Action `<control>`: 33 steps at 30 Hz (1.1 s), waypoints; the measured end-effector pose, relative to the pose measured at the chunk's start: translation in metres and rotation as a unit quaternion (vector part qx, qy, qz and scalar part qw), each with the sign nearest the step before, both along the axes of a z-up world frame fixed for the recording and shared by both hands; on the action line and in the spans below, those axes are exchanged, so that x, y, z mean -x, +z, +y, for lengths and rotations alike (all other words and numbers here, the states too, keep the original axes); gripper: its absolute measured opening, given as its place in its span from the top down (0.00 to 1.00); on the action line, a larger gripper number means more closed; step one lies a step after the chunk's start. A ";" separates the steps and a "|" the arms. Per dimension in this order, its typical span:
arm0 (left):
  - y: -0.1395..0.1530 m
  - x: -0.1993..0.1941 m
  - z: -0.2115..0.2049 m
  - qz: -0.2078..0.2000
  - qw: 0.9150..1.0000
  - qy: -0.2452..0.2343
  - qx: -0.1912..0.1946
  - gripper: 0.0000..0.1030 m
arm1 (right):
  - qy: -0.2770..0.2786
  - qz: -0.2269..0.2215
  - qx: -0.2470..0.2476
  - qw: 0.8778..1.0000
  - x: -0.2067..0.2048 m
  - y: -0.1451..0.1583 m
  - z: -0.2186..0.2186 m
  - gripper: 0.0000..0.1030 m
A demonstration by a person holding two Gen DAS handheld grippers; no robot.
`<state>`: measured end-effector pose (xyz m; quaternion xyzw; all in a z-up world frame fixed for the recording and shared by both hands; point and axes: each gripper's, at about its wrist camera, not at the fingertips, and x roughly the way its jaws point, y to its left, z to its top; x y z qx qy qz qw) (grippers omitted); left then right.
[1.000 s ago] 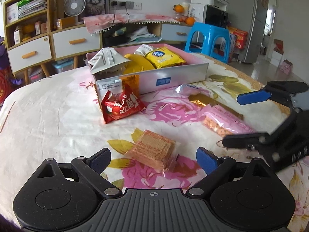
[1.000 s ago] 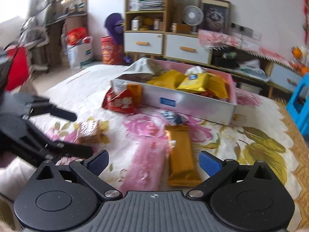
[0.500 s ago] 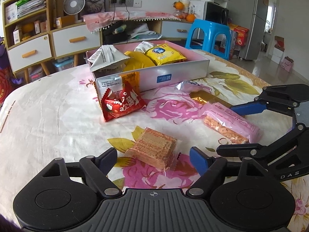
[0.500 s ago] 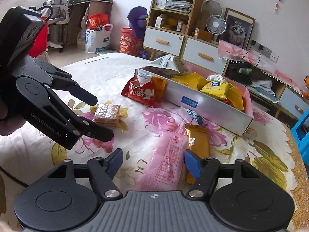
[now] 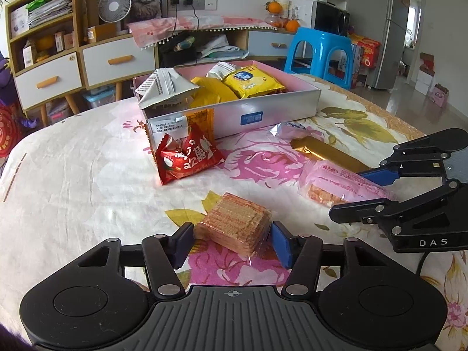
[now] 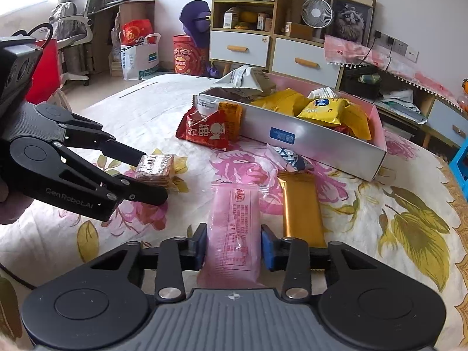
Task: Organize snacks
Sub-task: 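Grasp a wrapped wafer block with the left tool while the right tool grasps a pink-wrapped bar, then carry the wafer block with the left tool while the right tool carries the pink bar into the box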
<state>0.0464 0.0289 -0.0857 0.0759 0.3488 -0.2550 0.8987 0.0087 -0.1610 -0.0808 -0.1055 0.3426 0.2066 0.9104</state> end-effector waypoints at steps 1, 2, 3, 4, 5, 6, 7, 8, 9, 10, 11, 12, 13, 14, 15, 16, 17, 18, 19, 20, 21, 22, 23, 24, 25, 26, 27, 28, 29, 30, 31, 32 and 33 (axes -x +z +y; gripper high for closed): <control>0.000 0.000 0.000 0.000 1.000 0.001 0.000 0.48 | 0.001 0.000 0.000 1.000 0.000 0.000 0.000 0.76; 0.000 0.000 0.000 0.001 1.000 0.002 0.000 0.49 | 0.001 0.000 0.001 1.000 0.000 0.001 0.001 0.76; 0.000 0.000 0.000 0.002 1.000 0.003 0.000 0.49 | 0.001 0.001 0.001 1.000 -0.001 0.001 0.001 0.76; 0.000 -0.001 0.000 0.004 1.000 0.004 0.000 0.50 | 0.000 0.002 0.001 1.000 -0.001 0.001 0.000 0.77; 0.001 -0.001 0.000 0.006 1.000 0.005 0.001 0.50 | 0.000 0.003 0.000 1.000 -0.002 0.001 0.000 0.77; 0.002 -0.002 0.000 0.008 1.000 0.007 0.003 0.51 | -0.002 0.004 -0.001 1.000 -0.002 0.002 0.000 0.77; 0.002 -0.002 0.000 0.009 1.000 0.009 0.004 0.51 | -0.003 0.004 -0.003 1.000 -0.003 0.003 -0.001 0.77; 0.003 -0.002 0.000 0.010 1.000 0.011 0.005 0.51 | -0.004 0.004 -0.003 1.000 -0.003 0.004 -0.001 0.77; 0.003 -0.002 0.000 0.011 1.000 0.013 0.006 0.51 | -0.006 0.003 -0.004 1.000 -0.003 0.005 -0.002 0.77; 0.004 -0.002 0.000 0.011 1.000 0.015 0.007 0.52 | -0.007 0.002 -0.004 1.000 -0.004 0.006 -0.002 0.77; 0.005 -0.002 0.000 0.011 1.000 0.016 0.009 0.52 | -0.009 0.001 -0.006 1.000 -0.004 0.007 -0.003 0.77; 0.006 -0.001 0.001 0.010 1.000 0.016 0.011 0.52 | -0.011 0.001 -0.008 1.000 -0.005 0.008 -0.004 0.77; 0.007 -0.001 0.001 0.010 1.000 0.016 0.013 0.52 | -0.012 0.000 -0.010 1.000 -0.006 0.009 -0.004 0.77; 0.008 -0.001 0.001 0.010 1.000 0.016 0.016 0.52 | -0.014 -0.001 -0.014 1.000 -0.006 0.011 -0.005 0.77; 0.010 -0.001 0.001 0.010 1.000 0.016 0.019 0.52 | -0.014 -0.002 -0.018 1.000 -0.007 0.013 -0.006 0.77; 0.011 -0.002 0.001 0.010 1.000 0.017 0.023 0.52 | -0.015 -0.003 -0.021 1.000 -0.007 0.015 -0.007 0.77; 0.013 -0.002 0.001 0.011 0.999 0.018 0.026 0.52 | -0.015 -0.004 -0.025 1.000 -0.008 0.017 -0.007 0.77; 0.014 -0.003 0.002 0.011 0.999 0.020 0.030 0.52 | -0.016 -0.006 -0.028 0.999 -0.009 0.019 -0.008 0.77; 0.016 -0.003 0.002 0.011 0.999 0.021 0.034 0.52 | -0.017 -0.006 -0.030 0.999 -0.009 0.021 -0.009 0.77; 0.017 -0.003 0.002 0.011 0.999 0.022 0.037 0.52 | -0.018 -0.007 -0.031 0.999 -0.010 0.022 -0.009 0.77; 0.019 -0.004 0.002 0.011 0.999 0.023 0.039 0.52 | -0.020 -0.006 -0.033 0.999 -0.011 0.023 -0.010 0.77; 0.020 -0.004 0.002 0.011 0.999 0.024 0.041 0.52 | -0.021 -0.005 -0.034 0.999 -0.011 0.023 -0.011 0.77; 0.022 -0.005 0.002 0.011 0.999 0.025 0.044 0.52 | -0.023 -0.004 -0.035 0.999 -0.013 0.024 -0.011 0.77; 0.023 -0.005 0.002 0.012 0.999 0.025 0.045 0.52 | -0.025 -0.004 -0.036 0.999 -0.014 0.025 -0.012 0.77; 0.024 -0.006 0.001 0.012 0.999 0.026 0.046 0.52 | -0.026 -0.004 -0.037 0.999 -0.015 0.026 -0.013 0.77; 0.026 -0.006 0.000 0.012 0.999 0.027 0.045 0.52 | -0.027 -0.004 -0.038 0.999 -0.016 0.027 -0.014 0.77; 0.027 -0.007 -0.001 0.012 0.999 0.028 0.044 0.52 | -0.029 -0.004 -0.040 0.999 -0.018 0.028 -0.016 0.77; 0.028 -0.007 -0.001 0.012 0.999 0.030 0.044 0.52 | -0.032 -0.004 -0.043 0.999 -0.020 0.029 -0.017 0.77; 0.028 -0.008 -0.002 0.013 0.998 0.030 0.045 0.52 | -0.034 -0.003 -0.045 0.998 -0.020 0.030 -0.018 0.77; 0.029 -0.008 -0.002 0.014 0.998 0.031 0.046 0.52 | -0.036 -0.003 -0.047 0.998 -0.022 0.031 -0.019 0.77; 0.030 -0.009 -0.003 0.014 0.998 0.031 0.046 0.52 | -0.038 -0.002 -0.048 0.998 -0.024 0.032 -0.020 0.77; 0.031 -0.009 -0.004 0.014 0.998 0.031 0.045 0.52 | -0.039 -0.002 -0.049 0.998 -0.025 0.033 -0.021 0.77; 0.032 -0.009 -0.004 0.013 0.998 0.031 0.045 0.52 | -0.039 -0.002 -0.050 0.998 -0.026 0.033 -0.021 0.77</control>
